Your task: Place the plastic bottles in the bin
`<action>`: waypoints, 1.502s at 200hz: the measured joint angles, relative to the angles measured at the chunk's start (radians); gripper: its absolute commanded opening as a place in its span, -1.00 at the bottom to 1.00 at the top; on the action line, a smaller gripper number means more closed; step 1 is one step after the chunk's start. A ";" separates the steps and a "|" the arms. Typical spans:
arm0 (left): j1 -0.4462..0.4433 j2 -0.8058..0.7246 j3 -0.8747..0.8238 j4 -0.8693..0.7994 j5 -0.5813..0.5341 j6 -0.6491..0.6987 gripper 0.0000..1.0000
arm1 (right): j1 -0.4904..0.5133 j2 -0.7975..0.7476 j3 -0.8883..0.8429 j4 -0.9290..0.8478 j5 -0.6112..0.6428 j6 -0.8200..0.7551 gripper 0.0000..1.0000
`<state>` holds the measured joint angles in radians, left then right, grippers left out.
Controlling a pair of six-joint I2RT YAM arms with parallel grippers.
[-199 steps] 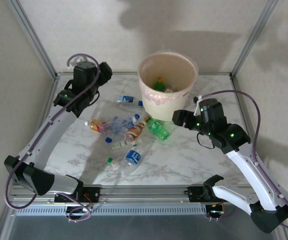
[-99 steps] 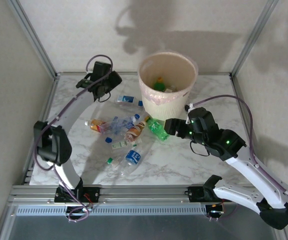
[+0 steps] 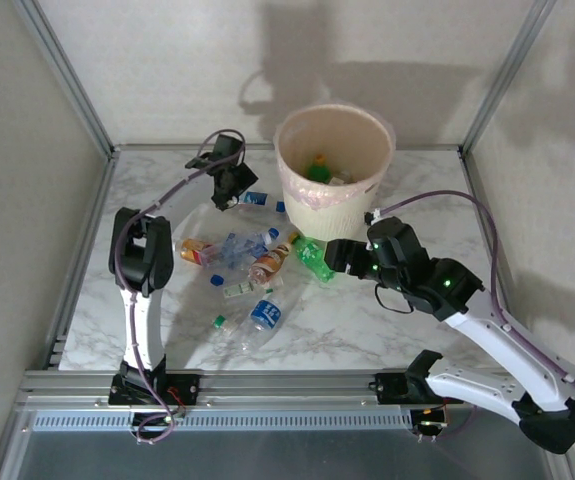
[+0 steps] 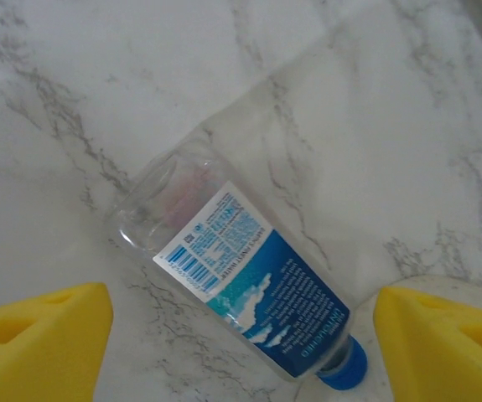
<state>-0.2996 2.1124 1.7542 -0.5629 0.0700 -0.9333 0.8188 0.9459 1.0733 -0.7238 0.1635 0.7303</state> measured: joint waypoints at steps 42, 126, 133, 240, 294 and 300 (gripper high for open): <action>-0.005 0.073 0.067 -0.019 0.013 -0.063 0.67 | 0.004 0.018 0.000 0.003 0.001 0.000 0.59; -0.041 0.285 0.336 -0.117 -0.007 -0.101 0.66 | 0.006 0.018 0.000 0.024 0.027 0.000 0.61; -0.046 0.303 0.356 -0.133 -0.011 -0.100 0.65 | 0.006 0.018 0.000 0.024 0.031 0.000 0.61; -0.054 0.381 0.438 -0.264 -0.121 -0.074 0.06 | 0.006 -0.014 0.000 0.009 0.081 0.003 0.60; -0.052 0.327 0.353 -0.249 -0.160 -0.054 -0.10 | 0.006 -0.019 0.000 0.008 0.084 0.018 0.59; -0.052 0.320 0.341 -0.249 -0.167 -0.053 -0.10 | 0.006 -0.019 0.000 0.008 0.084 0.018 0.59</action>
<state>-0.3519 2.4321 2.0953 -0.8116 -0.0967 -0.9863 0.8253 0.9272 1.0733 -0.7158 0.2474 0.7483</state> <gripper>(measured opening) 0.479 0.797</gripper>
